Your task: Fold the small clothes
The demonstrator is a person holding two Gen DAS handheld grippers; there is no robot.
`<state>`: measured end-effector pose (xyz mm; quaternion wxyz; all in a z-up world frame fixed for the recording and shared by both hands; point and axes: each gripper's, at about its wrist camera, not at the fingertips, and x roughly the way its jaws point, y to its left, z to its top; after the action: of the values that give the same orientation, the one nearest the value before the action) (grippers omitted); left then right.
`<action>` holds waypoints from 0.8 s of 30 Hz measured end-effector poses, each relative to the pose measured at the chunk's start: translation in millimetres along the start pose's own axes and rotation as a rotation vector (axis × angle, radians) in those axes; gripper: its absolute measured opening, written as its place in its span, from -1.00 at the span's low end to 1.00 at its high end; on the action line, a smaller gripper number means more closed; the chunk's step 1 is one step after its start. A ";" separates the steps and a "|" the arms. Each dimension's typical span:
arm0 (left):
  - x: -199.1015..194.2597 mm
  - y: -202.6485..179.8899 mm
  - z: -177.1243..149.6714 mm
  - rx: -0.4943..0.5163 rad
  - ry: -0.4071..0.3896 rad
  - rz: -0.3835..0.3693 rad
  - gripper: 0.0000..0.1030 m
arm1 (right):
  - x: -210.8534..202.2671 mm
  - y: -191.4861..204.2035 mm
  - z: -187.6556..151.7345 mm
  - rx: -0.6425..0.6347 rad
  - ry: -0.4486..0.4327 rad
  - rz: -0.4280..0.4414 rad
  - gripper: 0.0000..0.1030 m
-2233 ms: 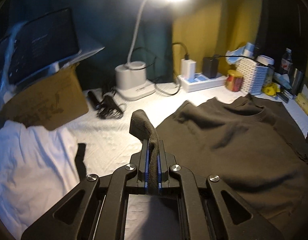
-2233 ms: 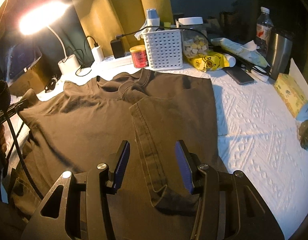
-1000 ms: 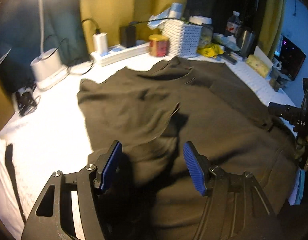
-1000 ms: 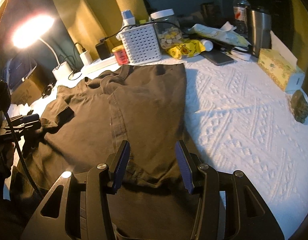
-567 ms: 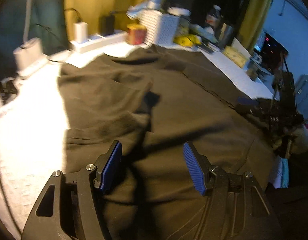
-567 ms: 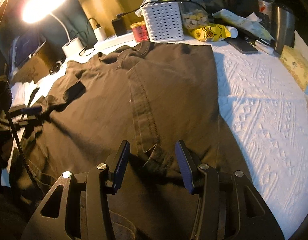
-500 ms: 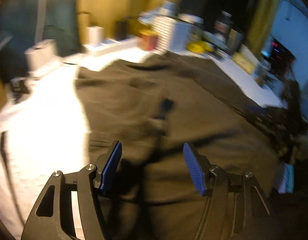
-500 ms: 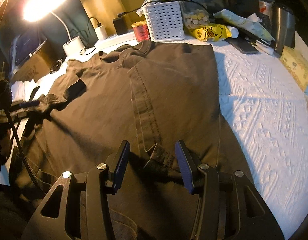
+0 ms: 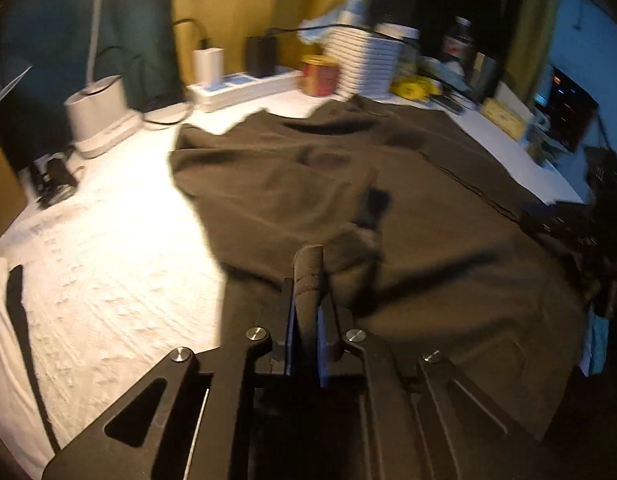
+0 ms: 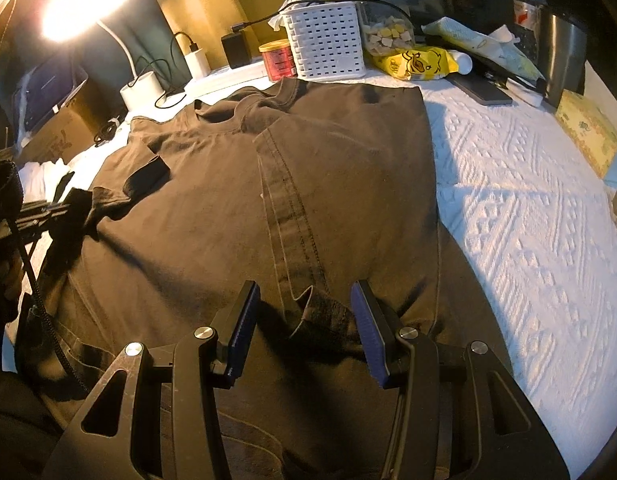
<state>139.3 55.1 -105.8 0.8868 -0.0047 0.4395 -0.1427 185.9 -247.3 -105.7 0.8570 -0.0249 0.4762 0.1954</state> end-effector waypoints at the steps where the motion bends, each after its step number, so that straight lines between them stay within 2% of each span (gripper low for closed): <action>1: -1.0 -5.4 -1.4 0.013 0.009 -0.013 -0.87 | 0.0 0.0 -0.4 -0.002 0.002 -0.001 -0.02; 6: -2.4 -28.4 -9.7 0.075 0.053 -0.095 -0.87 | 0.1 4.0 -3.1 -0.020 0.011 -0.006 -0.02; 7: 0.6 -31.5 -10.8 0.081 0.074 -0.102 -0.87 | -0.1 4.4 -4.4 -0.026 0.014 -0.006 -0.02; 11: -2.2 -37.7 -7.6 0.091 0.073 -0.125 -0.84 | -3.3 12.5 -8.5 -0.062 0.029 -0.014 0.01; 13: -4.7 -42.3 -3.0 0.109 0.065 -0.123 -0.63 | -5.2 14.4 -10.2 -0.077 0.038 -0.014 0.01; 14: -6.3 -44.6 0.3 0.115 0.055 -0.130 -0.30 | -6.9 14.8 -10.3 -0.078 0.035 -0.015 0.01; 15: -7.2 -45.2 2.2 0.114 0.042 -0.136 0.16 | -10.2 13.9 -9.7 -0.076 0.025 -0.012 0.01; 16: -7.9 -46.0 4.0 0.108 0.025 -0.139 0.32 | -13.1 12.5 -8.8 -0.073 0.015 -0.012 0.01; 17: -7.1 -46.1 6.8 0.100 0.013 -0.147 0.42 | -15.8 11.4 -7.7 -0.071 0.004 -0.015 0.01; 20: 2.2 -50.3 10.8 0.096 0.024 -0.158 0.42 | -20.8 8.5 -5.0 -0.059 -0.025 -0.025 0.01; 24: 22.8 -59.3 5.8 0.104 0.092 -0.160 0.42 | -13.3 3.1 -6.6 -0.046 0.002 -0.028 0.01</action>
<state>142.2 -8.4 -112.1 0.8504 0.0127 0.4701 -0.2359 173.2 -250.1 -97.9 0.8584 -0.0514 0.4720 0.1942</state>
